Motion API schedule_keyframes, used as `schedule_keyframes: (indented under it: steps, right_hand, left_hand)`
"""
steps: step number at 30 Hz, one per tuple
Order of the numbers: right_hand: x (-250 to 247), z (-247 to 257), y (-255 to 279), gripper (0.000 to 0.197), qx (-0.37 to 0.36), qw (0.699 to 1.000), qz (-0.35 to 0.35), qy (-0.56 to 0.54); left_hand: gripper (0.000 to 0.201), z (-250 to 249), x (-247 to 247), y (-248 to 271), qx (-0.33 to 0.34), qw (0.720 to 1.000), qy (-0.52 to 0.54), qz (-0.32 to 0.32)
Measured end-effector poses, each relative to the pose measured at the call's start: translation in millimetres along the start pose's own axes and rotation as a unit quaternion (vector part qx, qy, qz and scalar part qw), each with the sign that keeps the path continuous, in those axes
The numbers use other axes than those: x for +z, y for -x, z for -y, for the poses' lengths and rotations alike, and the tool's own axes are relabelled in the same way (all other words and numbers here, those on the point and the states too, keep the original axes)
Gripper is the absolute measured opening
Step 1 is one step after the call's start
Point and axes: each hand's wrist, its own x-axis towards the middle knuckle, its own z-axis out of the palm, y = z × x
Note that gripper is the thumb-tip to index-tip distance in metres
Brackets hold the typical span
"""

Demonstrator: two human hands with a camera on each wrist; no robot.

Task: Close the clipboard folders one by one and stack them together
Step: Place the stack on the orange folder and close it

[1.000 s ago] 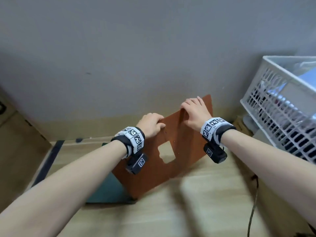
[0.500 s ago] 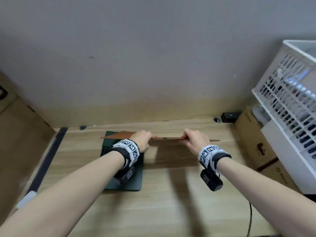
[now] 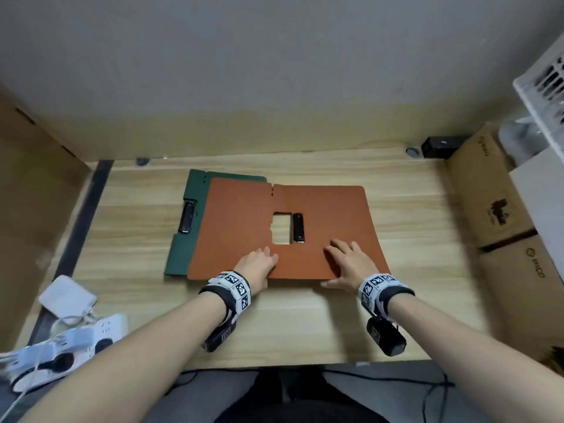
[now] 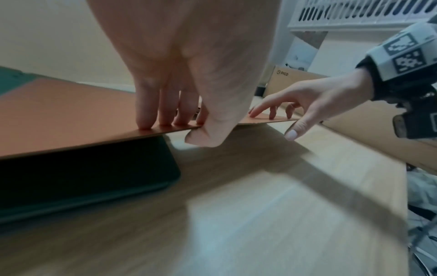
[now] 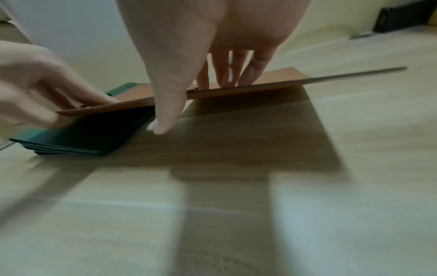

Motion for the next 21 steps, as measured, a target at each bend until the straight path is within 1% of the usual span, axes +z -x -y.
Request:
schedule_keyframes:
  steps: [4,7,10,12,15,17,19,21]
  right_hand:
    - [30.4,-2.7,-3.5,0.108,0.025,1.0,0.019,-0.003]
    - [46.0,2.8,-5.7,0.109,0.032,0.999,0.026,-0.009]
    - [49.8,11.6,-7.9,0.092,0.037,0.998,0.031,-0.048]
    - [47.6,16.5,-10.2,0.082,0.04,0.997,0.024,-0.053]
    - [41.3,19.5,-13.9,0.071,0.037,0.998,0.023,-0.034]
    - [34.5,20.9,-17.0,0.062,0.032,0.999,0.022,-0.026]
    - [26.4,22.7,-22.0,0.054,0.038,0.999,0.015,-0.021]
    - [22.0,25.0,-29.0,0.056,0.047,0.999,0.001,-0.013]
  left_hand:
    - [0.073,-4.0,26.3,-1.7,-0.003,1.0,-0.018,0.011]
    - [0.077,-2.8,38.4,-4.7,-0.003,0.999,-0.027,0.018]
    - [0.073,0.5,48.1,-6.6,-0.002,0.999,-0.029,0.04]
    - [0.065,2.5,50.4,-6.5,-0.005,0.999,-0.017,0.04]
    - [0.036,11.1,47.2,-7.0,-0.002,0.999,0.032,0.009]
    - [0.024,23.4,43.1,-4.3,-0.003,0.995,0.099,-0.022]
    - [0.029,40.4,42.8,-0.9,-0.02,0.981,0.184,-0.056]
    - [0.036,60.3,42.0,4.4,-0.057,0.963,0.245,-0.1]
